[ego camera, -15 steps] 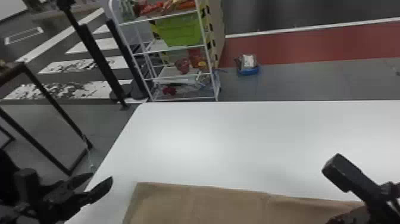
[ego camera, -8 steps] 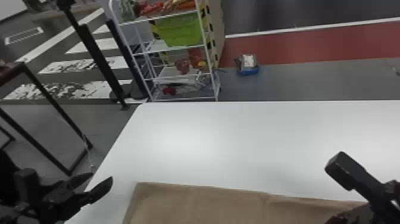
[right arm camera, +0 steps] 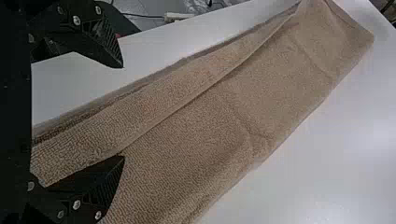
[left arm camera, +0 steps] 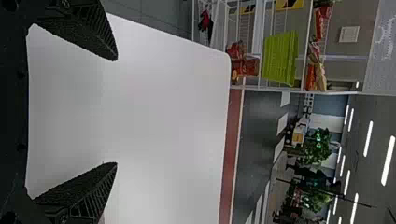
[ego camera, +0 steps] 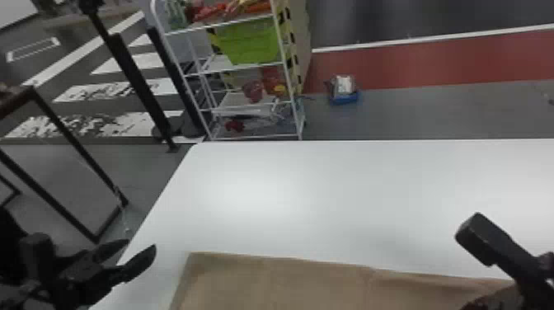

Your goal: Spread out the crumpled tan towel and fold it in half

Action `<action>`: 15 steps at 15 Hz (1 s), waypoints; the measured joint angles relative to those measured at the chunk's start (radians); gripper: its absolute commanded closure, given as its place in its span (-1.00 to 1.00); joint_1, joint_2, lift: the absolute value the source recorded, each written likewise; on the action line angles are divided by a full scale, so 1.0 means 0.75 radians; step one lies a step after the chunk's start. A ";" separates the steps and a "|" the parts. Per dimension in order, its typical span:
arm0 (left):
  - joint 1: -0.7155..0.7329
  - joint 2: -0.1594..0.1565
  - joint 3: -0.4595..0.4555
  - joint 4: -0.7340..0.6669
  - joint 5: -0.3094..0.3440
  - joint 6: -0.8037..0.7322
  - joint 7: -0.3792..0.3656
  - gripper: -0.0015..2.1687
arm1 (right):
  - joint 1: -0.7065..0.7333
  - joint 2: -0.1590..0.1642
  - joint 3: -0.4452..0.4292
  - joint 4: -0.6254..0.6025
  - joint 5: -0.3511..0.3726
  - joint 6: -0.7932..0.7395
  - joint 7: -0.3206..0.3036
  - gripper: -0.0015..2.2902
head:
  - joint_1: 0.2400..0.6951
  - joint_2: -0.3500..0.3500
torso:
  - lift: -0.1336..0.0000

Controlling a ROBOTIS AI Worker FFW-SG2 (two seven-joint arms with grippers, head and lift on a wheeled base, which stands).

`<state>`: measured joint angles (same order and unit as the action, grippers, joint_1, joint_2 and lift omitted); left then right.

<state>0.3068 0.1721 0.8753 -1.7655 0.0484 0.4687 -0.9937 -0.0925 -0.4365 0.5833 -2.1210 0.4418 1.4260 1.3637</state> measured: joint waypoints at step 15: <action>-0.002 0.003 0.001 0.000 -0.005 0.000 -0.002 -0.93 | 0.123 -0.088 0.018 -0.225 -0.041 0.130 0.000 -0.81 | 1.00 1.00 | -0.85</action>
<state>0.3052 0.1740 0.8758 -1.7656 0.0445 0.4687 -0.9952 0.0000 -0.5026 0.5972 -2.2899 0.4107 1.5235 1.3637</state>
